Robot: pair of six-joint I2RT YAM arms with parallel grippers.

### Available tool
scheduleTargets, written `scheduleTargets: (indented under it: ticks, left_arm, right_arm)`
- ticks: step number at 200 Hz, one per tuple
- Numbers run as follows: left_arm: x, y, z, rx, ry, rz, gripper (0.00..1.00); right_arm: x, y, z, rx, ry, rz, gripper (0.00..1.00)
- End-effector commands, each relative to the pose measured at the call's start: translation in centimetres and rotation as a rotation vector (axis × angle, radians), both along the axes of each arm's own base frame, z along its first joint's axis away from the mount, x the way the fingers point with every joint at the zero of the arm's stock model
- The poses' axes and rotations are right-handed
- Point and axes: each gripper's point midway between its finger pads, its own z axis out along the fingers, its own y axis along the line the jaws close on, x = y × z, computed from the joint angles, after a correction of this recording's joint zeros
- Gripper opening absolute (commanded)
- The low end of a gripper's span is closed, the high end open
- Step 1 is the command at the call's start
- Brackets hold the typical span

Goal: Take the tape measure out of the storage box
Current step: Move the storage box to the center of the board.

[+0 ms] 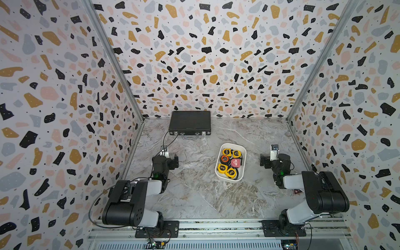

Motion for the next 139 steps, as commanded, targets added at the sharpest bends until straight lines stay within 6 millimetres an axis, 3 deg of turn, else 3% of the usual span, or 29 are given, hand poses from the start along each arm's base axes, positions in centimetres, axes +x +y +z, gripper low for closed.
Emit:
scheduleTargets:
  ticks: [1,36,73,89,113,139]
  left_arm:
    - [0.8,-0.1,2.7,-0.009,-0.056,-0.007,1.0]
    - [0.2,-0.5,5.2,-0.001,0.034,-0.017,1.0]
    - [-1.3,-1.4,7.4,-0.078,0.161,-0.024,1.0]
    - [-2.2,-2.2,8.1,-0.146,0.221,-0.039,1.0]
    - [-3.8,-4.0,7.9,-0.274,0.31,-0.076,1.0]
    - [-5.1,-5.8,7.5,-0.372,0.389,-0.125,1.0]
  right_arm:
    - [-0.2,0.4,1.8,-0.009,-0.045,0.024,0.99]
    - [-1.3,-0.9,5.5,0.036,0.023,-0.083,0.99]
    - [-3.5,0.2,6.1,0.185,0.194,-0.102,0.99]
    - [-4.1,2.1,6.1,0.293,0.259,-0.041,0.99]
    - [-5.9,5.7,4.5,0.451,0.431,0.069,0.99]
    - [-8.0,8.6,2.6,0.498,0.562,0.14,0.99]
